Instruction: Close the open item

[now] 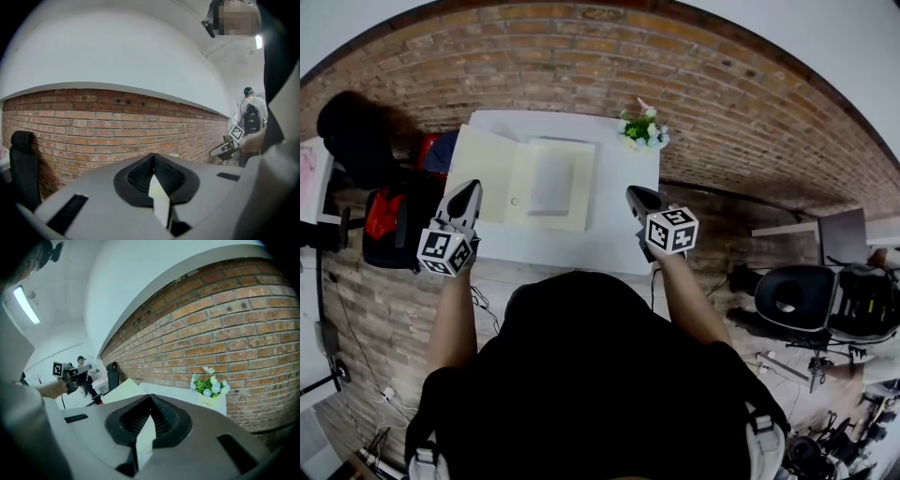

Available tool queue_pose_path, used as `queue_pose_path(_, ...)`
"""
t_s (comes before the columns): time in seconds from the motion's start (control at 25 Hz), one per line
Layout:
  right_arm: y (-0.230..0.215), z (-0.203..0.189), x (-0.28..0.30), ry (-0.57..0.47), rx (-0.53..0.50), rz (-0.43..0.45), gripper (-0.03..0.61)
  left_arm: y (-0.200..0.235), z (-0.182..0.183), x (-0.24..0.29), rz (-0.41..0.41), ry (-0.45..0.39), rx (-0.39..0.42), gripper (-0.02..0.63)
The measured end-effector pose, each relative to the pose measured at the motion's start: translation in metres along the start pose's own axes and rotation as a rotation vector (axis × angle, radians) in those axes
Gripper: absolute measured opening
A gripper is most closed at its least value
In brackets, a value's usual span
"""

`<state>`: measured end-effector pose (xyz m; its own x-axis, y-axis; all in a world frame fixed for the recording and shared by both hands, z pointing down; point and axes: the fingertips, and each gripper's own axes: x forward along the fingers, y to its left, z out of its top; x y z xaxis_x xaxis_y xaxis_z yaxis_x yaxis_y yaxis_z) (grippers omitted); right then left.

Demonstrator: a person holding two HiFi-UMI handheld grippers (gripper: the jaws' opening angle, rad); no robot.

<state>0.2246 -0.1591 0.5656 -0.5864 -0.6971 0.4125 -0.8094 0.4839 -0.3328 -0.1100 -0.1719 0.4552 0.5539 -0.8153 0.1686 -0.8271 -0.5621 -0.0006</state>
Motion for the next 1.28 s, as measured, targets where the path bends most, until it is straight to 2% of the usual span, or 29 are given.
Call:
queue_pose_path(0.64, 0.005, 0.005, 0.002, 0.002, -0.015, 0.020, 0.023, -0.004, 0.000, -0.017, 0.026, 0.016, 0.003, 0.011)
queue_pose_path(1.28, 0.019, 0.002, 0.008, 0.002, -0.026, 0.015, 0.023, 0.021, -0.011, -0.035, 0.062, 0.008, -0.032, 0.011)
